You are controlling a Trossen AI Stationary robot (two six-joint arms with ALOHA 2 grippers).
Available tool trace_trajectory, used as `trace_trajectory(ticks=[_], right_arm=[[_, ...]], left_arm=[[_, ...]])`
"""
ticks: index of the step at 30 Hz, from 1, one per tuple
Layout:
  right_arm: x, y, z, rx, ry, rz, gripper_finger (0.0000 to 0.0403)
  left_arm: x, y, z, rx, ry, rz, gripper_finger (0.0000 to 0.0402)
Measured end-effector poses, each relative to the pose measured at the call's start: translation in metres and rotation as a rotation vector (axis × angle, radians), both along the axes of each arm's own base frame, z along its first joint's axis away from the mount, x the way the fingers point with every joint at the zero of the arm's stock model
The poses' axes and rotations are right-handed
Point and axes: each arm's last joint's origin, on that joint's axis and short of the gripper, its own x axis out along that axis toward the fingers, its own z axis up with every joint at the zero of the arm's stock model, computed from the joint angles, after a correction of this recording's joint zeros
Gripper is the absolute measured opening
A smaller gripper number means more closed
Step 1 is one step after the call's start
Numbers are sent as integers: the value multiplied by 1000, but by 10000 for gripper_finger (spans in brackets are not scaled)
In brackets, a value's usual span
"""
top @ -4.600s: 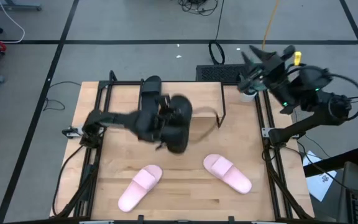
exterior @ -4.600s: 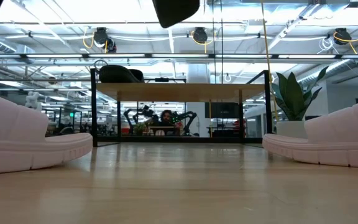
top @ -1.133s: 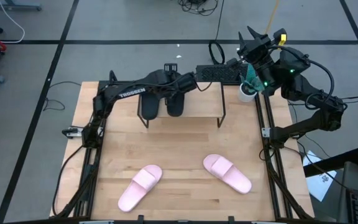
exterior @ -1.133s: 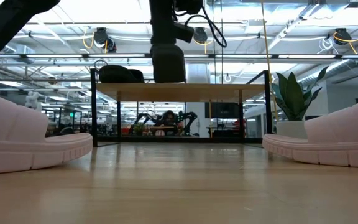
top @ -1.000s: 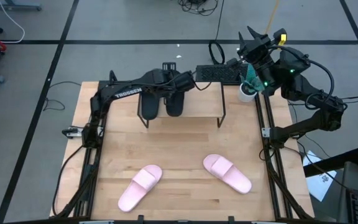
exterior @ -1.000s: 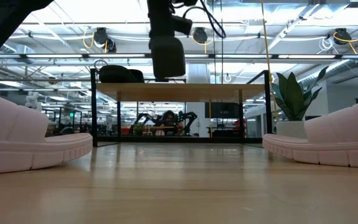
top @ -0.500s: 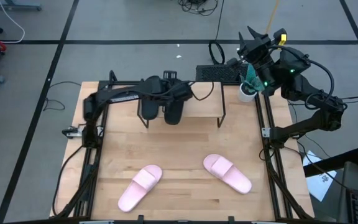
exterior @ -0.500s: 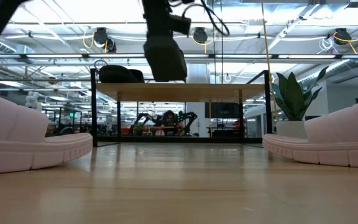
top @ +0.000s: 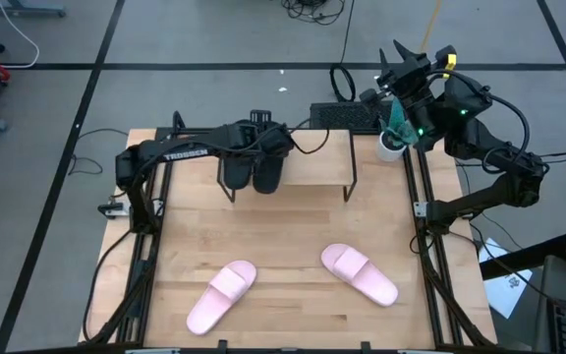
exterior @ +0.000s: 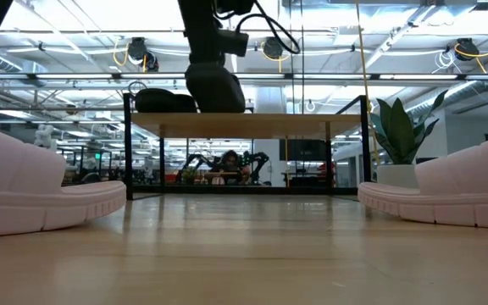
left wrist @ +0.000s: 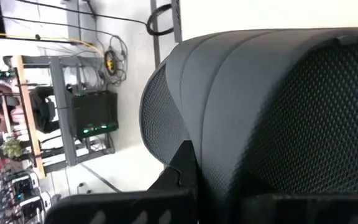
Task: Pick and place slides into the shelf
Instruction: Put the black slipper on the shelf
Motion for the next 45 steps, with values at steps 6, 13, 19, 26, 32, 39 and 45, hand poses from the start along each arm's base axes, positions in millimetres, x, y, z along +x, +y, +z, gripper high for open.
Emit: trace_trajectory(ticks=[6, 13, 19, 26, 32, 39, 45], right_arm=[[0, 0, 0, 0, -1, -1, 125], [0, 0, 0, 9, -24, 4, 125], [0, 0, 0, 9, -23, 4, 125], [0, 0, 0, 8, -22, 5, 125], [0, 0, 0, 7, -17, 4, 125], [0, 0, 0, 7, -17, 4, 125], [0, 0, 0, 6, -17, 4, 125]], left_arm=[[-2, 11, 1, 1, -18, 28, 0], [-2, 20, -4, -31, -24, 40, 0], [2, 23, -6, -24, -29, 32, 0], [3, 27, -15, -33, 13, 40, 0], [3, 30, -18, -40, 22, 56, 0], [0, 36, -18, -46, 13, 85, 0], [-1, 38, -18, -49, 8, 95, 0]])
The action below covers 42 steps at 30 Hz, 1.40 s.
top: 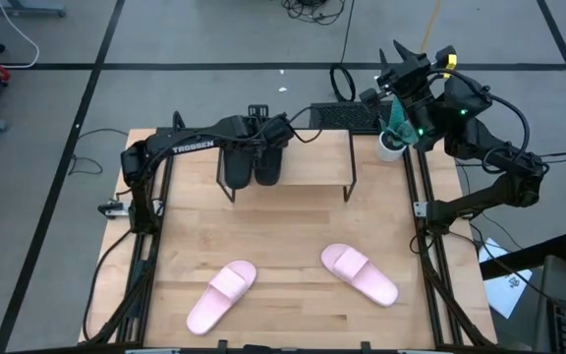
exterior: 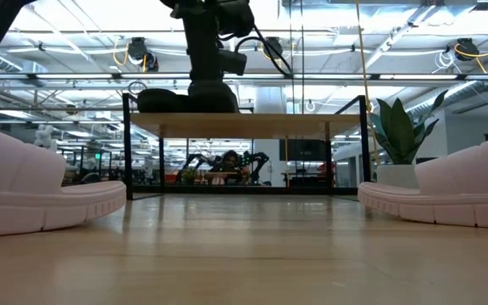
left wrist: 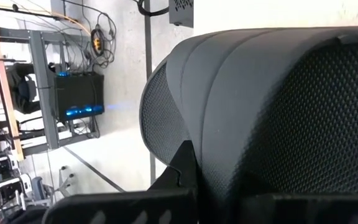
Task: Pick and place slides into the shelf
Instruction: Put the black slipper on the shelf
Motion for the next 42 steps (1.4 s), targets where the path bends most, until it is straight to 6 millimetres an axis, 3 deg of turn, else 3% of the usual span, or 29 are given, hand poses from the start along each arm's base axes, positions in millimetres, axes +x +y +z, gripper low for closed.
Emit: trace_trajectory(ticks=[27, 34, 42], right_arm=[[0, 0, 0, 0, 0, 0, 125], [0, 0, 0, 0, 0, 1, 125], [0, 0, 0, 0, 0, 1, 125]], left_arm=[[1, -9, -2, -43, -4, -12, 0], [-2, -11, -14, -48, 21, 0, 1], [-3, -9, -17, -9, 16, 59, 45]])
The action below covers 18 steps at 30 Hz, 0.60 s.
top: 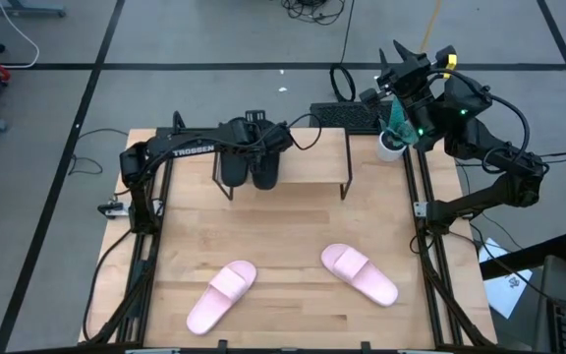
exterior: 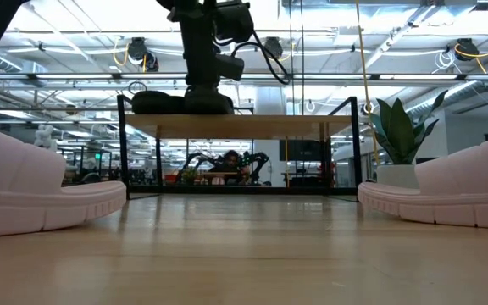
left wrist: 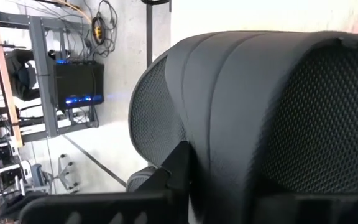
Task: Pick and place slides into the shelf
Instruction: Put the black slipper on the shelf
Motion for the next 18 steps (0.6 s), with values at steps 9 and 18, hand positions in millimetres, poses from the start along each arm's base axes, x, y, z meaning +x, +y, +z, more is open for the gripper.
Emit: trace_trajectory(ticks=[9, 18], right_arm=[[0, 0, 0, 0, 0, 0, 125], [0, 0, 0, 0, 1, 0, 125]], left_arm=[[1, -2, -1, 5, 15, -15, 84], [1, -3, -1, 6, 25, -27, 86]])
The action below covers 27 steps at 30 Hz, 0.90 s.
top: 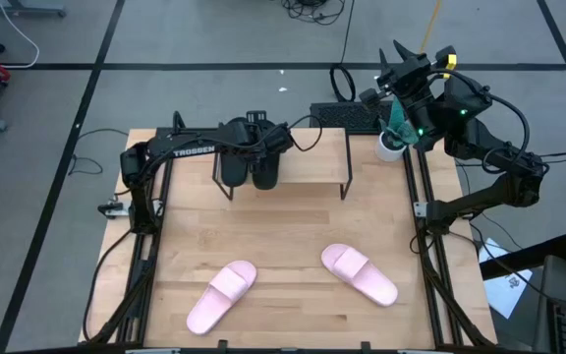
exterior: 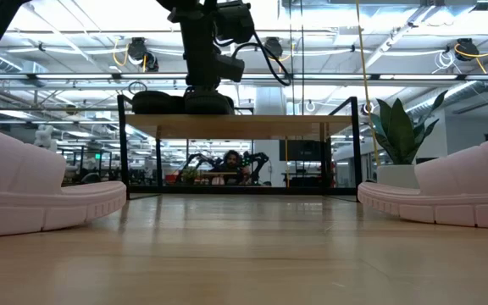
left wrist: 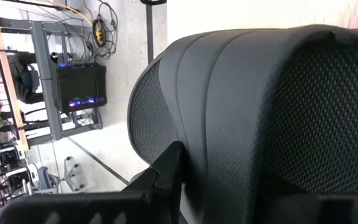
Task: Pick and place slides into the shelf
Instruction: Put the black slipper on the shelf
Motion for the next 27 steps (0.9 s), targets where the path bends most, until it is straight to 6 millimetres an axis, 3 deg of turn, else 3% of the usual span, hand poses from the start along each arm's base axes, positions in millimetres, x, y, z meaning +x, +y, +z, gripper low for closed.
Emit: trace_trajectory(ticks=[27], right_arm=[[0, 0, -2, 7, 15, 1, 125]], left_arm=[[1, 1, 2, -20, -7, -14, 86]])
